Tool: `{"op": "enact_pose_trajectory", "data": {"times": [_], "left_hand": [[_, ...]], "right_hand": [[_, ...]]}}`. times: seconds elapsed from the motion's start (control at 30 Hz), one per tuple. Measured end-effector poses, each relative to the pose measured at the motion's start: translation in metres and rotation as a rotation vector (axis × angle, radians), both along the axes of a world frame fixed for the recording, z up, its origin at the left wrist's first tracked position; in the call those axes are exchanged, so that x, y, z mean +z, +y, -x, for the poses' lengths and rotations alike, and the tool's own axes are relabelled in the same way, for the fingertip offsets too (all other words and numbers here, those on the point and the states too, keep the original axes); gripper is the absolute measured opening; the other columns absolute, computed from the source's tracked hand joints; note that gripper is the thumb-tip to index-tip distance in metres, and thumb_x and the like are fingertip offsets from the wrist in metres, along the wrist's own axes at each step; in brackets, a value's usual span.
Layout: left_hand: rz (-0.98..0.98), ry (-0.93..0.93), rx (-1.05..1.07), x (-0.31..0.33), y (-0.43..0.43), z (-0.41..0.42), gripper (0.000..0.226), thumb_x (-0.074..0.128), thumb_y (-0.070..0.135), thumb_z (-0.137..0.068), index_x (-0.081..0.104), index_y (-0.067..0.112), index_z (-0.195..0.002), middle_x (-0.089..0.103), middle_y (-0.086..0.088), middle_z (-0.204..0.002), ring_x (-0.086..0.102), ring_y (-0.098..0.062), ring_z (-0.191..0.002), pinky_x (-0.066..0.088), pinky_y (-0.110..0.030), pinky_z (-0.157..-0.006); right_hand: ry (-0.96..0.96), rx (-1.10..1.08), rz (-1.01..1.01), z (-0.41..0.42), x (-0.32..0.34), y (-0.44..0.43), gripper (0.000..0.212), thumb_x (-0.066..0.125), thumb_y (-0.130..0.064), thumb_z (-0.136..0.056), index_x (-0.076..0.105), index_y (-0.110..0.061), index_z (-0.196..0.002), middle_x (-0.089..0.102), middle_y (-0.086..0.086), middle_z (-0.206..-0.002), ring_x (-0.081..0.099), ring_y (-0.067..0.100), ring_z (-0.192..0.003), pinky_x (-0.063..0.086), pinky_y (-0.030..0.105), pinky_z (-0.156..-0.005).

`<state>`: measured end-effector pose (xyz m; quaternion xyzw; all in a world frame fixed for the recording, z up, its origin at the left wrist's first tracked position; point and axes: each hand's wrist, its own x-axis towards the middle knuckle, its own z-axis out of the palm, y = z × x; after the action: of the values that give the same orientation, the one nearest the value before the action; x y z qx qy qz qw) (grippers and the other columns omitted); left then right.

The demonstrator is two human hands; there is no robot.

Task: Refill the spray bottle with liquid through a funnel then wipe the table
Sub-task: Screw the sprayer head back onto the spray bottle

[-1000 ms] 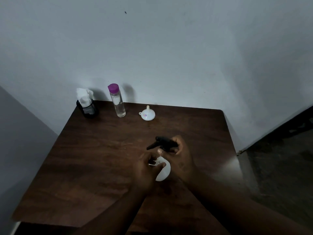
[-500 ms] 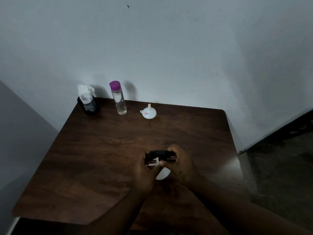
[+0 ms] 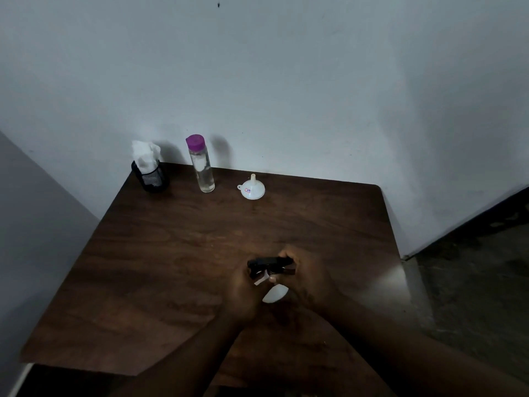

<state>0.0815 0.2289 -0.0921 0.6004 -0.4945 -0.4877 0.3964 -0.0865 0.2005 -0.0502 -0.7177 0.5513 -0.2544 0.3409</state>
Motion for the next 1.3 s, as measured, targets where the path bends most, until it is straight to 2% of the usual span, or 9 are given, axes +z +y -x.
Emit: {"op": "enact_pose_trajectory", "data": {"times": [0.17,0.23,0.43,0.6,0.8,0.93,1.1,1.2,1.3], "left_hand": [[-0.007,-0.013,-0.005,-0.004,-0.002,-0.003,0.045,0.08,0.038,-0.081,0.067,0.018,-0.119,0.074,0.005,-0.112,0.069,-0.007,-0.106,0.058,-0.028,-0.088],[-0.034,-0.007,-0.005,-0.007,-0.003,-0.002,0.04,0.081,0.029,-0.084,0.067,0.017,-0.119,0.073,0.005,-0.113,0.069,-0.009,-0.108,0.058,-0.028,-0.089],[-0.023,-0.011,-0.006,-0.008,0.001,0.001,0.029,0.077,0.02,-0.088,0.066,0.03,-0.113,0.072,0.011,-0.112,0.068,-0.006,-0.108,0.056,-0.023,-0.086],[0.025,-0.004,-0.002,-0.009,0.005,0.006,0.054,0.077,0.049,-0.08,0.063,0.02,-0.123,0.07,0.006,-0.119,0.067,-0.008,-0.112,0.058,-0.038,-0.095],[0.032,-0.057,-0.037,-0.012,0.004,0.008,0.036,0.07,0.018,-0.094,0.057,0.018,-0.128,0.065,0.005,-0.127,0.062,-0.007,-0.12,0.052,-0.035,-0.105],[0.056,-0.088,-0.035,-0.01,0.004,0.008,0.031,0.07,0.015,-0.094,0.057,0.038,-0.111,0.066,0.017,-0.114,0.063,0.006,-0.11,0.051,-0.014,-0.093],[0.049,-0.061,-0.031,-0.015,0.003,0.007,0.023,0.067,0.018,-0.096,0.061,0.03,-0.115,0.068,0.008,-0.118,0.065,-0.008,-0.114,0.056,-0.027,-0.096],[0.069,-0.022,-0.051,-0.009,0.002,0.005,0.022,0.066,0.018,-0.097,0.062,0.031,-0.114,0.07,0.01,-0.116,0.066,-0.005,-0.112,0.056,-0.023,-0.094],[0.083,-0.001,-0.06,-0.009,0.002,0.003,0.026,0.069,0.03,-0.093,0.063,0.025,-0.118,0.071,0.008,-0.117,0.067,-0.007,-0.114,0.055,-0.024,-0.095]], "right_hand": [[0.057,0.006,0.061,-0.004,0.002,-0.001,0.033,0.082,-0.026,-0.077,0.071,-0.016,-0.107,0.069,-0.005,-0.101,0.057,0.001,-0.089,0.041,0.007,-0.077],[0.075,-0.003,0.079,-0.007,0.0,0.0,0.032,0.083,-0.029,-0.075,0.071,-0.017,-0.102,0.067,-0.007,-0.097,0.055,-0.001,-0.085,0.039,0.005,-0.073],[0.077,-0.11,0.033,-0.013,-0.009,0.0,0.037,0.081,-0.049,-0.066,0.054,-0.027,-0.081,0.058,-0.01,-0.076,0.056,0.005,-0.071,0.051,0.029,-0.062],[0.04,-0.083,0.014,-0.01,-0.01,-0.001,0.039,0.079,-0.05,-0.067,0.055,-0.026,-0.083,0.059,-0.007,-0.078,0.058,0.008,-0.074,0.054,0.035,-0.066],[-0.017,-0.004,0.039,-0.002,-0.018,0.005,0.027,0.075,-0.035,-0.081,0.063,-0.028,-0.104,0.064,-0.014,-0.099,0.062,0.001,-0.093,0.055,0.029,-0.08],[0.035,0.003,0.051,-0.001,-0.018,0.002,0.025,0.073,-0.034,-0.08,0.065,-0.023,-0.101,0.062,-0.012,-0.095,0.058,0.001,-0.087,0.05,0.021,-0.075],[0.029,-0.013,0.081,-0.007,-0.015,-0.001,0.024,0.077,-0.034,-0.08,0.058,-0.023,-0.089,0.057,-0.014,-0.085,0.054,-0.002,-0.078,0.04,0.01,-0.068],[0.021,0.033,0.087,-0.005,-0.015,-0.001,0.025,0.074,-0.037,-0.083,0.063,-0.022,-0.099,0.061,-0.012,-0.093,0.058,0.002,-0.085,0.046,0.014,-0.073],[0.009,0.082,0.113,0.0,-0.016,-0.001,0.032,0.075,-0.029,-0.086,0.067,-0.017,-0.115,0.065,-0.012,-0.108,0.058,-0.002,-0.096,0.042,0.006,-0.083]]}}
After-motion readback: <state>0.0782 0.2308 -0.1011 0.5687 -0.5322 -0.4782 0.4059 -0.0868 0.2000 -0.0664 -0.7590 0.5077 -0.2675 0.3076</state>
